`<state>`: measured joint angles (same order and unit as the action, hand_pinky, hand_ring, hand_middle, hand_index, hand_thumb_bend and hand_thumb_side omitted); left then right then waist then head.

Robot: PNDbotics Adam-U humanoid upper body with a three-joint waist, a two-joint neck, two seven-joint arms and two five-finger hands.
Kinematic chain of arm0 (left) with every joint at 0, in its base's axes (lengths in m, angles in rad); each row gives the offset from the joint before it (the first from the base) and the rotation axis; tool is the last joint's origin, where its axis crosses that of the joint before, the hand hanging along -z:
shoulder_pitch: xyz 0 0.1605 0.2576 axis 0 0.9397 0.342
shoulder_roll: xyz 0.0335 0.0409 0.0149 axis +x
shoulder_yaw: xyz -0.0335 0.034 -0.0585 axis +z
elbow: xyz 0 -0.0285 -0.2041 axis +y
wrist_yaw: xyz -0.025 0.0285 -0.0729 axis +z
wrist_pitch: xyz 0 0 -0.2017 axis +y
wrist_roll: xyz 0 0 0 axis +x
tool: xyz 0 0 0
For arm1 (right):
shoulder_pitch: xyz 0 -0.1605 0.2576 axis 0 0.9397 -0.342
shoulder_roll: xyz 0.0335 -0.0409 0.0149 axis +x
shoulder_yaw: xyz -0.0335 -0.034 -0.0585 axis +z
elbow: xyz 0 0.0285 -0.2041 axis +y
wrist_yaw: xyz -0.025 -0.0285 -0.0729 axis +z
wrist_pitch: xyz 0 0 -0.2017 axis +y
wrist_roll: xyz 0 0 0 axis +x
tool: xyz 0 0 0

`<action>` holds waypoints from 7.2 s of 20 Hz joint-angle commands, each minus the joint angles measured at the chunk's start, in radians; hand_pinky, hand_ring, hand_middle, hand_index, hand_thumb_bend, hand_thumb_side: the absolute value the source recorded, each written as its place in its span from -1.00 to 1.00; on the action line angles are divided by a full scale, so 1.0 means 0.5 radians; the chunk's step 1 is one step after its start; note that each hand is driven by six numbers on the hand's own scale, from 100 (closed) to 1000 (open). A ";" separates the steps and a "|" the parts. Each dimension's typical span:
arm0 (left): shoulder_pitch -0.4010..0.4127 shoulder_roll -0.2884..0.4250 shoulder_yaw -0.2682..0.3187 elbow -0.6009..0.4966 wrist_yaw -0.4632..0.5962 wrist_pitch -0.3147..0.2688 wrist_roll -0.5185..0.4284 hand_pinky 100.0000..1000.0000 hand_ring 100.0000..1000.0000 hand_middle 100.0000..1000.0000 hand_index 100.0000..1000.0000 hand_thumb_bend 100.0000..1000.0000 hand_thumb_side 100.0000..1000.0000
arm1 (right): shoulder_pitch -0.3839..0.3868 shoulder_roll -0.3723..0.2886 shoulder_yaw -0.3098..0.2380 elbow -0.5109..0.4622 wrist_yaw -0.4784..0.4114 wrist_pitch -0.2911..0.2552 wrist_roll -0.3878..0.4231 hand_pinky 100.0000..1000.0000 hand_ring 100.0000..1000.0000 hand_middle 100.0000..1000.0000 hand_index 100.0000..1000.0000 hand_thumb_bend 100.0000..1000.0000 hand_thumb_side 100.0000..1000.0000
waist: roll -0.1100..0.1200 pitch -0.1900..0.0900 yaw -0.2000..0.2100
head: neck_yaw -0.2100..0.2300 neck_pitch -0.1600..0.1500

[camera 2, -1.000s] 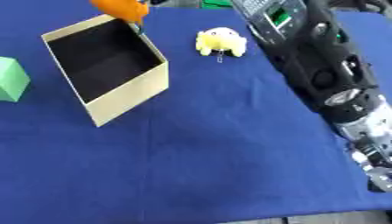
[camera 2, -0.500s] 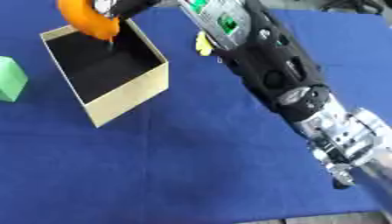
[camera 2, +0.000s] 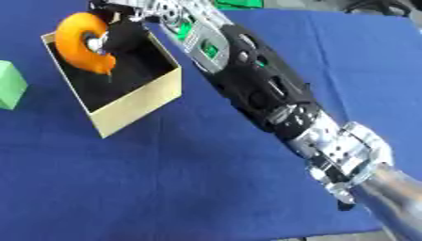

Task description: Pick up objects on the table and place them in the box.

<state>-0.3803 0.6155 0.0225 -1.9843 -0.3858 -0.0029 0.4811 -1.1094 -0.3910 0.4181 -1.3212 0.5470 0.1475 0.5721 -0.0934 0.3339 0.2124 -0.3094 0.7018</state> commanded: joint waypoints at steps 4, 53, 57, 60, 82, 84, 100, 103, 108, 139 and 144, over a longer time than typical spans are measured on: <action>-0.021 0.034 0.011 -0.031 0.007 0.002 -0.004 -0.07 0.31 0.35 0.56 -0.78 1.00 | -0.044 -0.019 -0.023 -0.062 0.177 -0.084 -0.060 0.84 0.87 0.57 0.81 -0.59 0.45 | 0.015 -0.036 -0.005 | 0.007 -0.019; 0.031 0.054 0.038 -0.031 -0.017 0.018 0.037 -0.07 0.31 0.35 0.56 -0.78 1.00 | 0.519 -0.868 -0.472 -0.219 -0.178 -0.276 -0.138 0.87 0.95 0.69 0.91 -0.35 0.53 | 0.071 -0.024 -0.104 | 0.157 -0.079; 0.031 0.054 0.038 -0.031 -0.017 0.019 0.037 -0.07 0.31 0.35 0.56 -0.78 1.00 | 0.514 -0.863 -0.474 -0.185 -0.163 -0.312 -0.146 0.87 0.95 0.69 0.91 -0.35 0.53 | 0.071 -0.024 -0.104 | 0.157 -0.079; 0.029 0.053 0.036 -0.031 -0.017 0.018 0.035 -0.07 0.31 0.35 0.56 -0.79 1.00 | 0.510 -0.863 -0.457 -0.149 -0.137 -0.328 -0.127 0.87 0.96 0.70 0.94 -0.18 0.43 | 0.068 -0.021 -0.102 | 0.150 -0.087; 0.032 0.049 0.034 -0.031 -0.022 0.018 0.023 -0.08 0.31 0.35 0.56 -0.82 1.00 | 0.411 -0.806 -0.379 0.168 0.354 -0.447 -0.089 0.82 0.94 0.67 0.84 0.02 0.01 | 0.053 -0.018 -0.102 | 0.117 -0.110; 0.033 0.049 0.034 -0.031 -0.022 0.018 0.023 -0.08 0.31 0.35 0.56 -0.82 1.00 | 0.409 -0.800 -0.379 0.178 0.373 -0.454 -0.101 0.82 0.94 0.67 0.84 0.02 0.01 | 0.053 -0.018 -0.102 | 0.117 -0.110; 0.033 0.049 0.034 -0.031 -0.022 0.018 0.023 -0.08 0.31 0.35 0.56 -0.82 1.00 | 0.407 -0.796 -0.380 0.192 0.386 -0.467 -0.113 0.82 0.94 0.67 0.84 0.02 0.01 | 0.053 -0.018 -0.102 | 0.117 -0.110; 0.028 0.050 0.033 -0.031 -0.024 0.015 0.023 -0.08 0.31 0.35 0.55 -0.84 1.00 | 0.371 -0.770 -0.414 0.231 0.413 -0.441 -0.130 0.79 0.92 0.69 0.83 -0.09 0.04 | 0.040 0.015 -0.073 | 0.073 -0.129; 0.012 0.049 0.032 -0.031 -0.026 0.010 0.026 -0.08 0.31 0.35 0.55 -0.84 1.00 | 0.284 -0.689 -0.424 0.424 0.554 -0.386 -0.223 0.79 0.92 0.69 0.82 -0.11 0.03 | 0.031 0.043 -0.052 | 0.047 -0.151; 0.014 0.045 0.033 -0.031 -0.034 0.005 0.032 -0.08 0.31 0.35 0.54 -0.87 1.00 | 0.225 -0.632 -0.516 0.667 0.756 -0.370 -0.333 0.78 0.92 0.70 0.82 -0.21 0.03 | 0.035 0.095 -0.039 | -0.009 -0.208; 0.012 0.045 0.032 -0.031 -0.034 0.004 0.031 -0.08 0.31 0.35 0.54 -0.88 1.00 | 0.250 -0.654 -0.517 0.646 0.742 -0.379 -0.331 0.78 0.92 0.71 0.82 -0.22 0.03 | 0.035 0.100 -0.037 | -0.015 -0.211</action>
<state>-0.3625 0.6157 0.0294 -1.9843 -0.3972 0.0024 0.4963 -0.9720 -0.6835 0.1726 -0.9851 0.9169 -0.0391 0.4076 -0.0822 0.4022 0.1926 -0.3115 0.6070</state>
